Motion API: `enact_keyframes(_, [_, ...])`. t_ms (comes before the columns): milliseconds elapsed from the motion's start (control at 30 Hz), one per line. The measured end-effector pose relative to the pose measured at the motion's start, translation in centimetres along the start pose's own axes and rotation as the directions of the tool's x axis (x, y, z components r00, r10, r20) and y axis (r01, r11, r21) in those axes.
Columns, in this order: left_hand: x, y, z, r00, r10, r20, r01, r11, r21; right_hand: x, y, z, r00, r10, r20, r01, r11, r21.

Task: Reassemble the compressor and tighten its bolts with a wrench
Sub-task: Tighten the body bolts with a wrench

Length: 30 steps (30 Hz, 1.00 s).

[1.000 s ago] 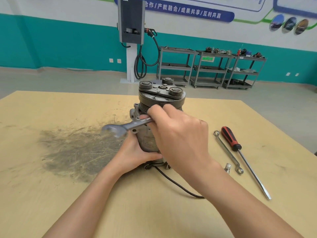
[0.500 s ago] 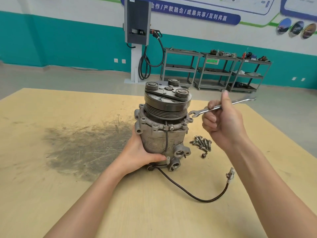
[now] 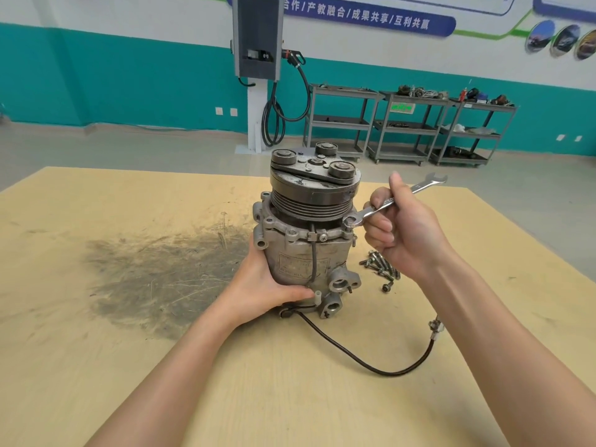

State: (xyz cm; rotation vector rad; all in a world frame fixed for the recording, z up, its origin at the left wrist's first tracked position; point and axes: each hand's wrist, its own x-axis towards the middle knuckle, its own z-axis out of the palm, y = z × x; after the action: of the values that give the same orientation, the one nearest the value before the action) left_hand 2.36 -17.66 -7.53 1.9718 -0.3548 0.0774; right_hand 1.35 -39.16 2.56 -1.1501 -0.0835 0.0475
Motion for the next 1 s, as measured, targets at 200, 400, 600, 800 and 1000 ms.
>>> enact_keyframes(200, [0.1, -0.2, -0.1, 1.0, -0.013, -0.005, 0.013, 1.0, 0.002, -0.6, 1.5, 0.8, 0.99, -0.119, -0.071, 0.123, 0.99, 0.064])
enact_keyframes(400, [0.0, -0.2, 0.0, 1.0, -0.006, -0.009, 0.006, 1.0, 0.01, -2.8, 4.3, 1.9, 0.809, -0.553, -0.199, 0.536, 0.833, -0.135])
enact_keyframes(600, [-0.1, 0.3, 0.1, 1.0, 0.018, 0.009, -0.018, 1.0, -0.003, -5.5, 6.9, 3.3, 0.549, -0.823, 0.147, 0.614, 0.277, -0.739])
enact_keyframes(800, [-0.1, 0.2, -0.1, 1.0, -0.004, 0.024, 0.005, 1.0, -0.016, -6.8, 4.8, 3.7, 0.519, -0.815, 0.256, 0.481, 0.031, -0.876])
enact_keyframes(1000, [0.0, -0.2, 0.0, 1.0, -0.002, 0.008, 0.002, 1.0, -0.009, -5.5, 1.4, 3.0, 0.683, -0.73, -0.005, 0.615, 0.578, -0.536])
